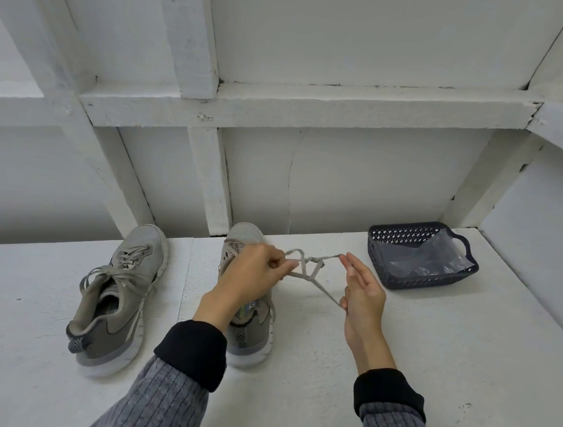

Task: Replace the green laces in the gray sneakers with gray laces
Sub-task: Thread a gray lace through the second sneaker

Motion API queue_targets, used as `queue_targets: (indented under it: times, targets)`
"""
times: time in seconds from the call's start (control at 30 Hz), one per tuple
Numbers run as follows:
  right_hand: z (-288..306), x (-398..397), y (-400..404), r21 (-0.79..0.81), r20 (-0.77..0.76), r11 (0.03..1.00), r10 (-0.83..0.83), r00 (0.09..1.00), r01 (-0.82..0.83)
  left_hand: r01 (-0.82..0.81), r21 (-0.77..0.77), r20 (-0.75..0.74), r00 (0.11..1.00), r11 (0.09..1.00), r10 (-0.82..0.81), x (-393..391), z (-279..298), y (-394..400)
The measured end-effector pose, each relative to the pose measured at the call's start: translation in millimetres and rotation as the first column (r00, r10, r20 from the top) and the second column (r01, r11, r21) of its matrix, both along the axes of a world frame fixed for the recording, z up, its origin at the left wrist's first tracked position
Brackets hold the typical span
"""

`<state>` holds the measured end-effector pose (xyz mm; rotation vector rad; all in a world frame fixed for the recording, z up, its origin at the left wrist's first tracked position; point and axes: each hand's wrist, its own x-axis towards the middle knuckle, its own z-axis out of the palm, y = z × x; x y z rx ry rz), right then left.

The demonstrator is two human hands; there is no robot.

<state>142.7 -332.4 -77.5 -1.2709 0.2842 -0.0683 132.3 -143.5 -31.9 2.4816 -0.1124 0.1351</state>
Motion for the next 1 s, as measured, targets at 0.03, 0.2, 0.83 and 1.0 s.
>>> queue_targets:
  times: [0.03, 0.2, 0.83, 1.0]
  targets:
    - [-0.5, -0.2, 0.7, -0.014, 0.01, 1.0, -0.014, 1.0, 0.014, -0.01, 0.063, -0.014, 1.0, 0.998, 0.011, -1.0, 2.4, -1.0]
    - [-4.1, 8.0, -4.6, -0.072, 0.003, 0.991, -0.11, 0.994, 0.11, -0.066, 0.357, 0.002, 0.998, 0.932, 0.07, -2.0, 5.8, -8.3]
    - [0.6, 2.8, 25.3, -0.656, 0.033, 0.69, 0.43, 0.902, -0.305, -0.065, -0.706, -0.077, 0.997, 0.705, 0.015, 6.3, 8.3, -4.9]
    - [1.0, -2.7, 33.7, -0.596, 0.014, 0.697, 0.506, 0.862, -0.399, -0.065, -0.721, -0.121, 0.992, 0.69, -0.033, 5.7, 6.7, -0.7]
